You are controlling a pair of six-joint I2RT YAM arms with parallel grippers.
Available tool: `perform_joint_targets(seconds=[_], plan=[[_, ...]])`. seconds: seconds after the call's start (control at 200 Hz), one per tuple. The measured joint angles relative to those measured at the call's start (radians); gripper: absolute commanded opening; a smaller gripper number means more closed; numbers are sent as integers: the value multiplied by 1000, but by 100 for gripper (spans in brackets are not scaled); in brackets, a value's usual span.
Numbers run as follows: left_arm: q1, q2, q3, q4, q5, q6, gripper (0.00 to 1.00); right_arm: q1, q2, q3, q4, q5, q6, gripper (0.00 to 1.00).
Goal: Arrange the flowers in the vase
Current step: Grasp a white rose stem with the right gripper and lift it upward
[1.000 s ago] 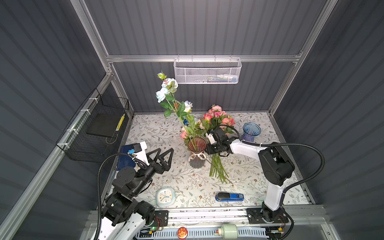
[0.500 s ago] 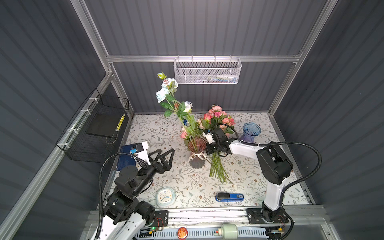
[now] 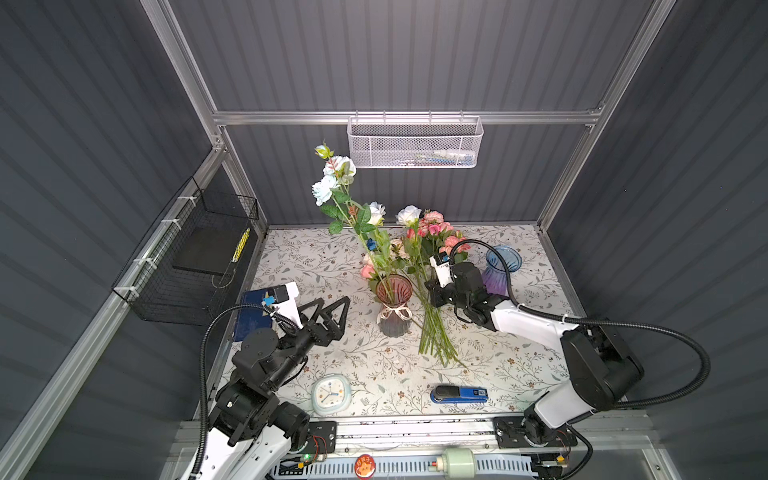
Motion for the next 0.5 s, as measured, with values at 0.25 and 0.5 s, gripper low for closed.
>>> perform_joint_targets(seconds=[0.25,0.5], plan=[[0,14,0,7,2,-4,100,0,-228,-38,69,75,-6,0],[0,16,0,29,19,-6,100,4,-471,-11,50,73,11,0]])
